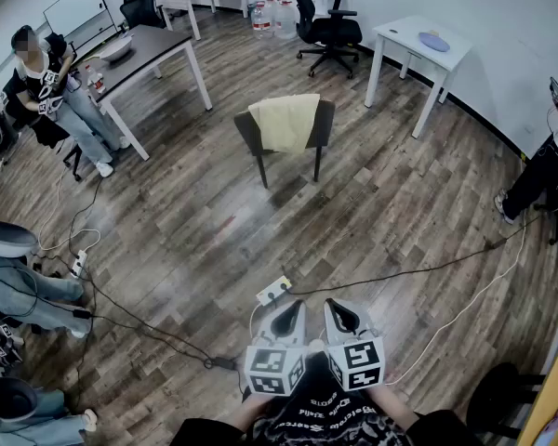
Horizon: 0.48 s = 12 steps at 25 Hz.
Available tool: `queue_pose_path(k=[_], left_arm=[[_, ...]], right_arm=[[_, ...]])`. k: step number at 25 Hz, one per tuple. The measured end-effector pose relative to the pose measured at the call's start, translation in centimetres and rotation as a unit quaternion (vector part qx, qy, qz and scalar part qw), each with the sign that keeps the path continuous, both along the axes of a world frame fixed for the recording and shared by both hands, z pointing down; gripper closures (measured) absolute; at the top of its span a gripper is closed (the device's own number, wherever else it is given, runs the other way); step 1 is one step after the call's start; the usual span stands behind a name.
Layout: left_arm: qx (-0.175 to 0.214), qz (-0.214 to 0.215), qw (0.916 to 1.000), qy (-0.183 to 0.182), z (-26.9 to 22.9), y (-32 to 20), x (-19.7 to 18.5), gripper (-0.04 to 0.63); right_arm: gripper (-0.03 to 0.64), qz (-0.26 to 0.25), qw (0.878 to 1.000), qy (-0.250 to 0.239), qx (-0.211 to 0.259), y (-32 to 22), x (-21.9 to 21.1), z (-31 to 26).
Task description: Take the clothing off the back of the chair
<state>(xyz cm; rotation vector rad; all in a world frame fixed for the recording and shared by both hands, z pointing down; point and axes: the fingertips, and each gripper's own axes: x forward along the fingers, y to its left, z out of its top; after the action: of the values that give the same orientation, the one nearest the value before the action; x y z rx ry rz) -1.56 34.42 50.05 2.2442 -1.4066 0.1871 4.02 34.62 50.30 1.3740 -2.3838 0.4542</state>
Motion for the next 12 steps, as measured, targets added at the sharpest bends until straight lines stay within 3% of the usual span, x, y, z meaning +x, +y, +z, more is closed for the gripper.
queue_pose_path(k=[12], left_arm=[[-0.019,0.031,0.9993,0.013,0.9,1.4,-1.3,0.584]], right_arm=[[0.614,0.016,1.0,0.001,-0.017,1.2,-2.0,0.7]])
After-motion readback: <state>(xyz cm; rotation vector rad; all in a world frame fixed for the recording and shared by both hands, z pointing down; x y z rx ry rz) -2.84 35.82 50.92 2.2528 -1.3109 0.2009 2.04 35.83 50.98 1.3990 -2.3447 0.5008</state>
